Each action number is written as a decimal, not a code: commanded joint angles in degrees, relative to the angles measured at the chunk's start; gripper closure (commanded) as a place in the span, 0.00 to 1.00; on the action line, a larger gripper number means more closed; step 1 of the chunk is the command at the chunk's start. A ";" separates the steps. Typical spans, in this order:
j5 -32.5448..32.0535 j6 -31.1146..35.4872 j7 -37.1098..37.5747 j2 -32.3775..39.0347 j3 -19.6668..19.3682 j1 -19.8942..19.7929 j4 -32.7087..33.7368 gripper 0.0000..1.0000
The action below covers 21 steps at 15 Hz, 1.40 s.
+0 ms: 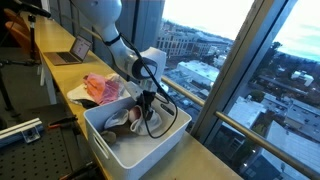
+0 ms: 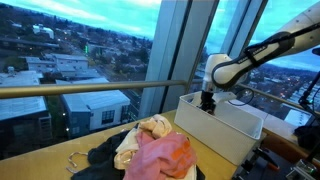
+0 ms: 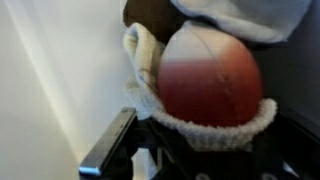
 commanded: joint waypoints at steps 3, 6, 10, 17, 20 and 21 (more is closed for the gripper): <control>-0.90 -1.65 1.51 -17.83 0.11 1.96 -8.37 1.00; -3.65 -3.60 3.24 -24.53 1.44 4.40 -8.77 1.00; -8.32 -8.37 7.60 -29.83 6.38 8.81 -6.73 1.00; -10.87 -14.69 16.92 -30.19 16.38 15.48 -4.96 1.00; -10.60 -15.01 17.95 -29.68 17.37 16.19 -5.34 0.67; -10.32 -15.12 17.77 -29.77 17.31 16.16 -5.45 0.60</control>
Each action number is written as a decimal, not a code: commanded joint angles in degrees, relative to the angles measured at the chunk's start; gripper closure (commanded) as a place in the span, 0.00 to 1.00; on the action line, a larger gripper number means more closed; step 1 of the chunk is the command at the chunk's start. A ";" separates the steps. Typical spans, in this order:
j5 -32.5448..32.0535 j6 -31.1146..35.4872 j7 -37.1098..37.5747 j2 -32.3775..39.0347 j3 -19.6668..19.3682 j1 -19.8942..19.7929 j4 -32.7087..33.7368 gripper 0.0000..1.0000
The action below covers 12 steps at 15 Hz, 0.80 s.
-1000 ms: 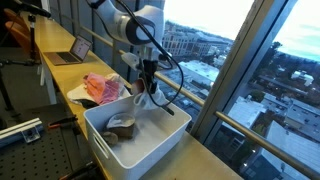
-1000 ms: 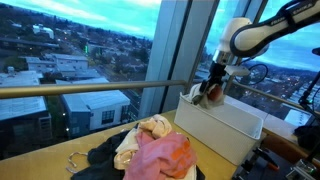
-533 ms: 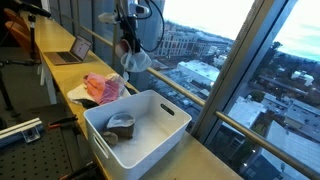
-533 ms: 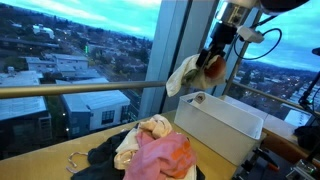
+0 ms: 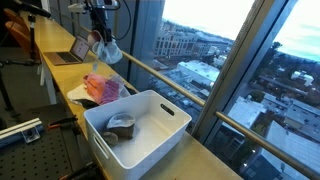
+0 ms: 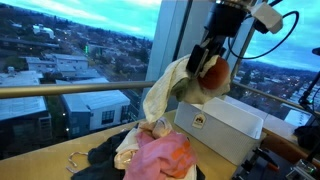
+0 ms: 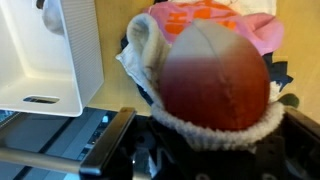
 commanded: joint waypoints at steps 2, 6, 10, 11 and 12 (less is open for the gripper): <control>-0.45 -1.20 -0.10 -0.38 -0.31 -0.87 0.08 0.45; 0.14 -0.22 -1.67 -1.98 -2.56 -3.92 -2.06 0.16; 1.11 0.58 -3.88 -3.46 -5.11 -7.87 -4.12 0.00; 0.71 0.82 -4.26 -3.89 -5.80 -8.83 -4.75 0.00; 0.58 1.08 -4.95 -4.23 -6.58 -9.93 -5.38 0.00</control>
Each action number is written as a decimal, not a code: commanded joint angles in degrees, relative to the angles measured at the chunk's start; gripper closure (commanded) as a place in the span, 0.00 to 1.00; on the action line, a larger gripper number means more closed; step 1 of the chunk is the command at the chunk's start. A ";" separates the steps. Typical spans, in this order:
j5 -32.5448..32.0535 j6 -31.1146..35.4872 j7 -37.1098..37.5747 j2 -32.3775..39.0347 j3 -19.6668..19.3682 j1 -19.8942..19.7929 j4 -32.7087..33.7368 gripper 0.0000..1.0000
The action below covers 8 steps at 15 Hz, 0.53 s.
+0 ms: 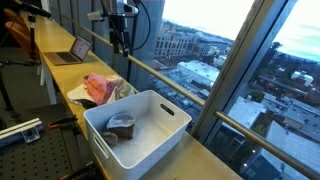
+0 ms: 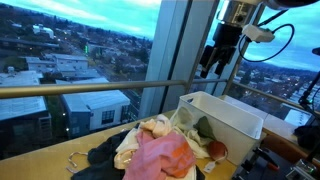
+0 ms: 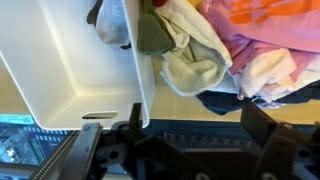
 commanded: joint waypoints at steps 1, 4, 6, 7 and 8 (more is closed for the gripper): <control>0.44 1.40 -3.04 -2.94 -2.69 -3.40 -3.65 0.00; 0.43 3.18 -5.28 -1.78 -5.61 -6.91 -5.48 0.00; 1.02 5.50 -7.12 -0.06 -7.62 -9.23 -6.92 0.00; 1.14 6.81 -7.75 0.97 -8.44 -10.17 -7.54 0.00; 1.64 8.25 -8.70 2.20 -9.25 -11.11 -8.08 0.00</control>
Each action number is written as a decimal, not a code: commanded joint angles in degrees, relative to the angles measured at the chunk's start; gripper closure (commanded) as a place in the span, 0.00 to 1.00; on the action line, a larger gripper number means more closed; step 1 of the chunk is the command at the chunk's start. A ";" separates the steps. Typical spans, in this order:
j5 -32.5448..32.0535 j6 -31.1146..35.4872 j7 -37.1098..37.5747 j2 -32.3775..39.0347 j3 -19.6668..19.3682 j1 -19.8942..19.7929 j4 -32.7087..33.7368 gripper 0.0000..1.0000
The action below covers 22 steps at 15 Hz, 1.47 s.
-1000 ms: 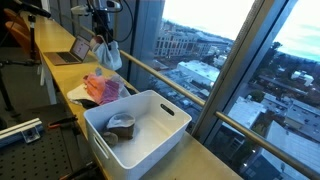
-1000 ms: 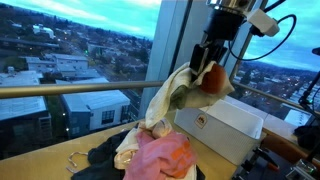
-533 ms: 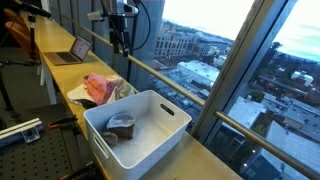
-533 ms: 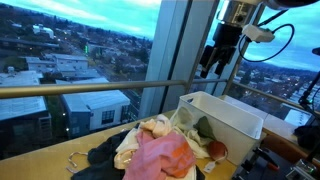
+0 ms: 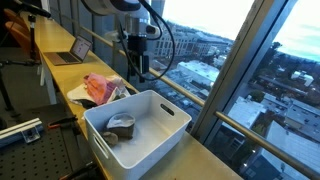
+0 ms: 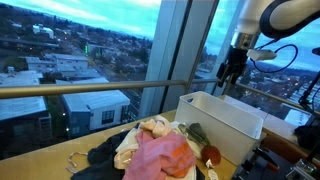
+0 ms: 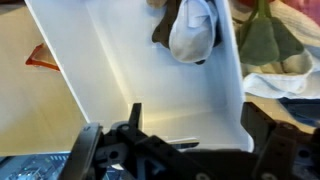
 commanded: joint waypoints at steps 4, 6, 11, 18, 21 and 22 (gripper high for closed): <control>4.21 8.30 -5.61 9.23 -3.77 -4.26 -1.05 0.00; 6.08 9.68 -6.76 12.97 -3.82 -4.48 -0.15 0.00; 11.96 10.37 -10.43 20.24 -2.50 -4.22 1.55 0.00; 17.84 9.38 -15.96 29.77 -0.64 -4.80 7.59 0.00; 18.30 9.44 -17.26 34.59 -0.35 -4.78 10.87 0.00; 18.38 9.50 -17.68 36.04 -0.32 -4.81 11.81 0.00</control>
